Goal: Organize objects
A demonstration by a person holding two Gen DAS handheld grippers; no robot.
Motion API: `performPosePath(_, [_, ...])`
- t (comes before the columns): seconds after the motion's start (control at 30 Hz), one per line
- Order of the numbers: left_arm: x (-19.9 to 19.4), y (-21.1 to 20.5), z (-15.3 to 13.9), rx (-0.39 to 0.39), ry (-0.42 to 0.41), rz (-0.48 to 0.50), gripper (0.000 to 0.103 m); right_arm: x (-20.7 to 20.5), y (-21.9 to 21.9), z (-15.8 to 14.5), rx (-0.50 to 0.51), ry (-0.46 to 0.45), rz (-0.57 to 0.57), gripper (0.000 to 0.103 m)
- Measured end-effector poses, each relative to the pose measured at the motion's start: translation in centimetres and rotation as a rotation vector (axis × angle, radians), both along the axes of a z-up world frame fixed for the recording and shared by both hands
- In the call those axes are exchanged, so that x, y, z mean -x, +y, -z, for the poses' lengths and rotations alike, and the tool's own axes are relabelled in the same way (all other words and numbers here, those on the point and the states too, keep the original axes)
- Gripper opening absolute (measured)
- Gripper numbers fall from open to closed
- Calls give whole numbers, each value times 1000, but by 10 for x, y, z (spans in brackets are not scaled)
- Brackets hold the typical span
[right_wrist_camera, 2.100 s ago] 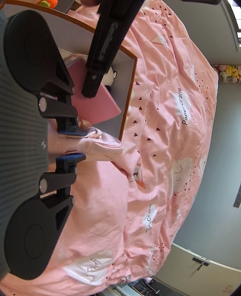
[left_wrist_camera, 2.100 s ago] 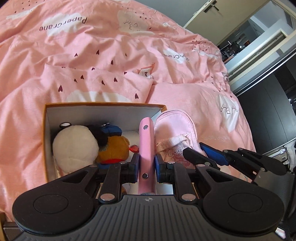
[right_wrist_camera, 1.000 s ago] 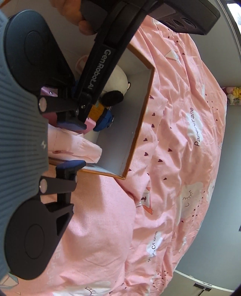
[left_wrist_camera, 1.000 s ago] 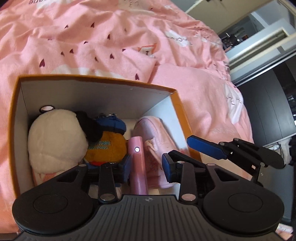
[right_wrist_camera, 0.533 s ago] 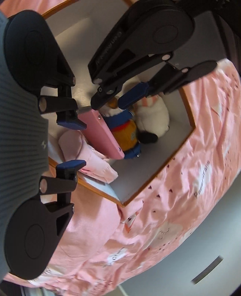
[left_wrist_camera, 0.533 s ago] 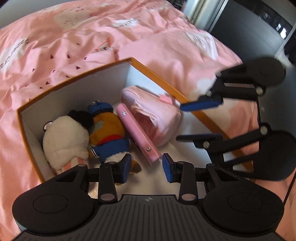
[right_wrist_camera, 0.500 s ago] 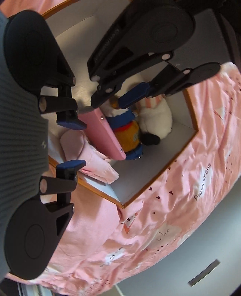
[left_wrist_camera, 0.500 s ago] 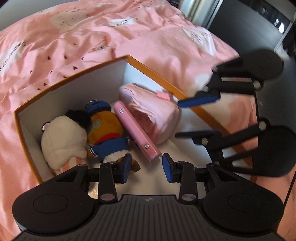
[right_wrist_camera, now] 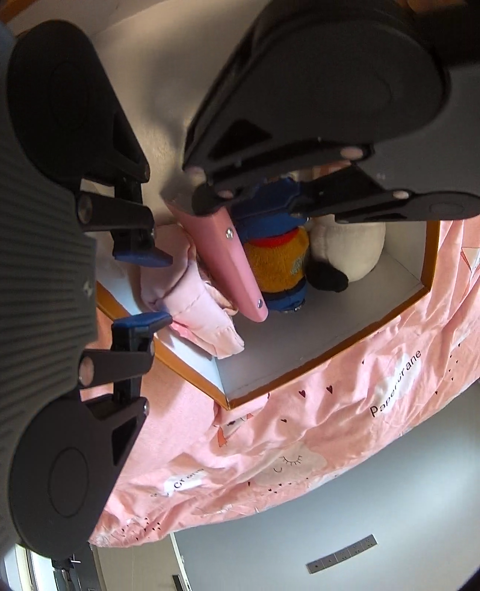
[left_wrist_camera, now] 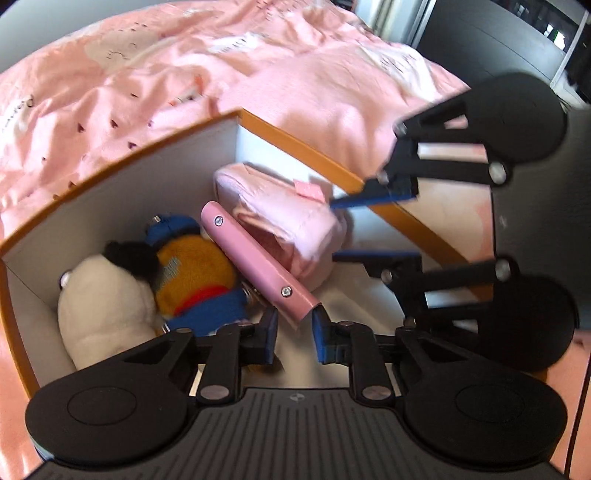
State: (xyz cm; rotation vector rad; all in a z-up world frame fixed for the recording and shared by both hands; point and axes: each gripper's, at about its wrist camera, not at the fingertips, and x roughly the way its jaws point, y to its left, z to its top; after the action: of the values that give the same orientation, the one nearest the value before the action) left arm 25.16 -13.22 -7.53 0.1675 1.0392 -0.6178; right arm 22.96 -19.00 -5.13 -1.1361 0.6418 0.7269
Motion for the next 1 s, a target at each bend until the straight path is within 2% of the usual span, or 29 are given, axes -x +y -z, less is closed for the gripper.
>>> performPosePath(0.07, [-9, 0, 1, -26, -15, -41, 16, -5, 1, 2, -5, -6, 3, 24])
performPosePath(0.17, [-23, 5, 2, 15, 26, -80, 16, -11, 3, 6, -9, -7, 12, 24])
performPosePath(0.37, [-26, 1, 4, 18, 49, -73, 16, -13, 2, 9, -52, -5, 50, 25])
performPosePath(0.53, [-20, 5, 3, 2, 45, -85, 23, -10, -2, -3, -102, 37, 79, 31])
performPosePath(0.57, [-18, 6, 1, -3, 46, -90, 24, -8, -3, -7, -114, 45, 88, 35])
performPosePath(0.63, [-14, 10, -5, -8, 34, -104, 31, -3, -6, -15, -143, 55, 104, 40])
performPosePath(0.8, [7, 34, -40, 31, 0, -139, 38, 15, -9, -41, -270, 96, 194, 46])
performPosePath(0.87, [19, 48, -58, 43, -23, -153, 40, 27, -9, -54, -355, 122, 232, 55])
performPosePath(1.0, [51, 80, -89, 40, -52, -184, 41, 49, -1, -75, -515, 195, 299, 60])
